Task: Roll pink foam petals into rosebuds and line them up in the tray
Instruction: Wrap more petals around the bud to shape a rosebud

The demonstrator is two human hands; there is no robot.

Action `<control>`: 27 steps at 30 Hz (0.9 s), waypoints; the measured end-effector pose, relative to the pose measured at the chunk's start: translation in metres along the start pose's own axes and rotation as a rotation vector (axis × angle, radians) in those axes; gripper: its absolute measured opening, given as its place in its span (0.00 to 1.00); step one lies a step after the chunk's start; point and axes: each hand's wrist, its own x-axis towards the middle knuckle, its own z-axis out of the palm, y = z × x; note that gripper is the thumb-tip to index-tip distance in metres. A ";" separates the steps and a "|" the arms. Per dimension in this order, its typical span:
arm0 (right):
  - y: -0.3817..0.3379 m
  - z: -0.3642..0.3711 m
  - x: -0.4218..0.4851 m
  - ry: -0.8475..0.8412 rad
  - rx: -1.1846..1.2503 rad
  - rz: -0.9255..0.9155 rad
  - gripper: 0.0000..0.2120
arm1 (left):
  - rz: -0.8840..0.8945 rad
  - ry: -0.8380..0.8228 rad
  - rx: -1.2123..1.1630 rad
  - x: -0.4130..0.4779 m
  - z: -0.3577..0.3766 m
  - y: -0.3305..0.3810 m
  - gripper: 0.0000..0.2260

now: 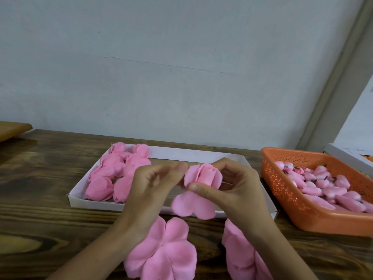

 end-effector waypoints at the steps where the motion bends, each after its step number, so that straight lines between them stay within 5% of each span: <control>1: 0.000 -0.001 0.001 0.019 0.020 0.006 0.12 | -0.020 -0.022 -0.021 0.001 -0.002 -0.001 0.16; 17: 0.002 -0.004 0.003 0.059 0.097 -0.068 0.11 | 0.059 -0.208 0.082 0.001 0.001 0.009 0.13; 27: 0.002 -0.007 0.004 0.035 0.053 -0.076 0.24 | 0.048 -0.231 0.048 0.002 0.002 0.010 0.11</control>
